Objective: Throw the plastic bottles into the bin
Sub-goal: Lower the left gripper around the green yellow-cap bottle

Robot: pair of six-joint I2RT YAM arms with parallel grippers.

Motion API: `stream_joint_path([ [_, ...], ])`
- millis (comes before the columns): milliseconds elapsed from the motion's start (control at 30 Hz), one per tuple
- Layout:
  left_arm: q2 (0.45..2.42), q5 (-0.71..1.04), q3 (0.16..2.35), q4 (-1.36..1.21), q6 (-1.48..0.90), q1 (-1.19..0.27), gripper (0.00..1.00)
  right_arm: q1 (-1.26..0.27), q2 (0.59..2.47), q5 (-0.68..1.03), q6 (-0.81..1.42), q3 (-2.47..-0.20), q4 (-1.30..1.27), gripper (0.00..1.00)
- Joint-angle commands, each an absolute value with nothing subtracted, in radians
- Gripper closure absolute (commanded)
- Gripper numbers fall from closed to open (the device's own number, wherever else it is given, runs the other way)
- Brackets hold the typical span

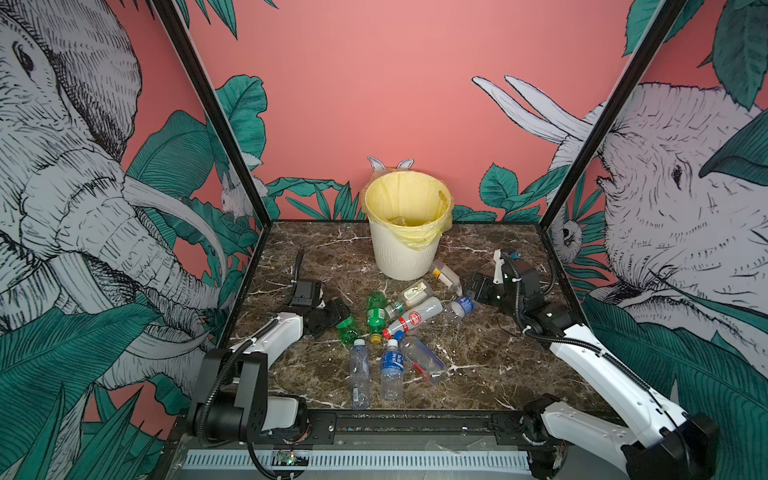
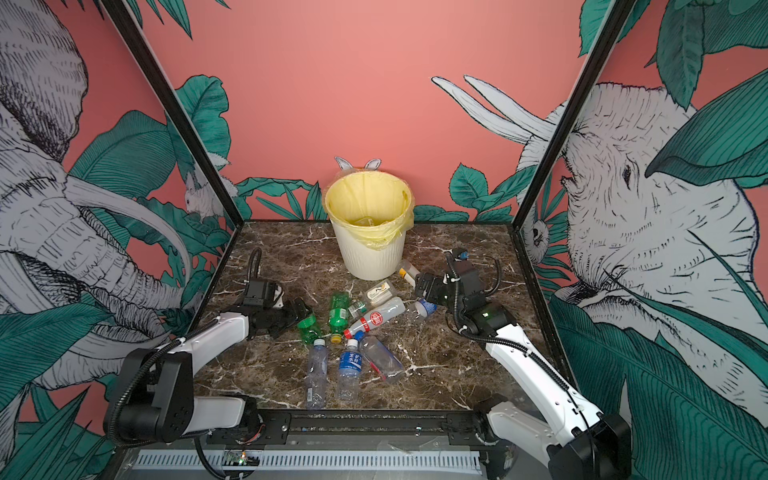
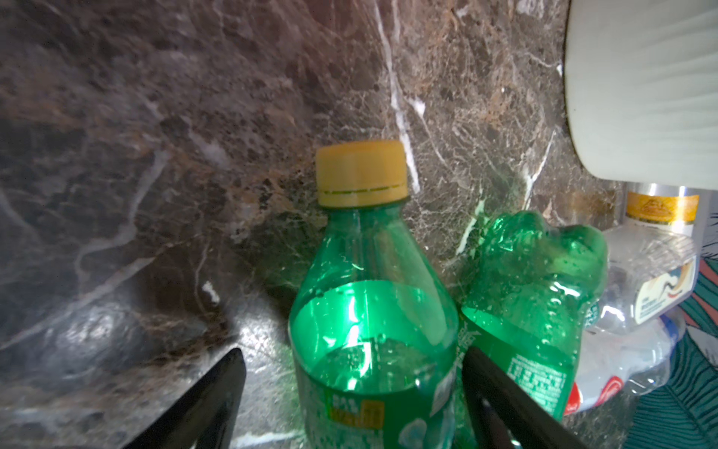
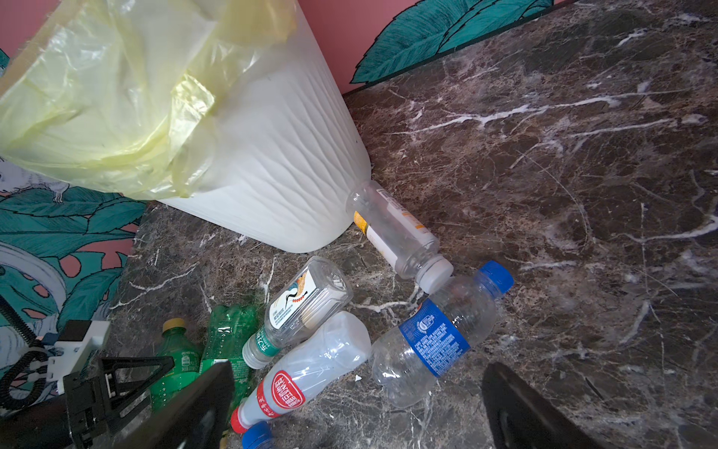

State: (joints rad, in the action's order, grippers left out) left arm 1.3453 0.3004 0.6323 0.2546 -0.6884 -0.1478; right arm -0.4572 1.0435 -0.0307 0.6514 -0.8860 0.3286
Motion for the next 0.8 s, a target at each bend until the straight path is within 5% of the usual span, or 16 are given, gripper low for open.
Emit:
stream_joint_path([
  [0,1.357,0.31,0.617,0.223,-0.697,-0.143,0.14,-0.461,1.046,-0.05,0.662,-0.888,0.311,0.01],
  [767,1.385,0.307,0.625,0.205,-0.677,-0.143,0.45,-0.455,1.072,-0.044,0.677,-0.886,0.302,0.01],
])
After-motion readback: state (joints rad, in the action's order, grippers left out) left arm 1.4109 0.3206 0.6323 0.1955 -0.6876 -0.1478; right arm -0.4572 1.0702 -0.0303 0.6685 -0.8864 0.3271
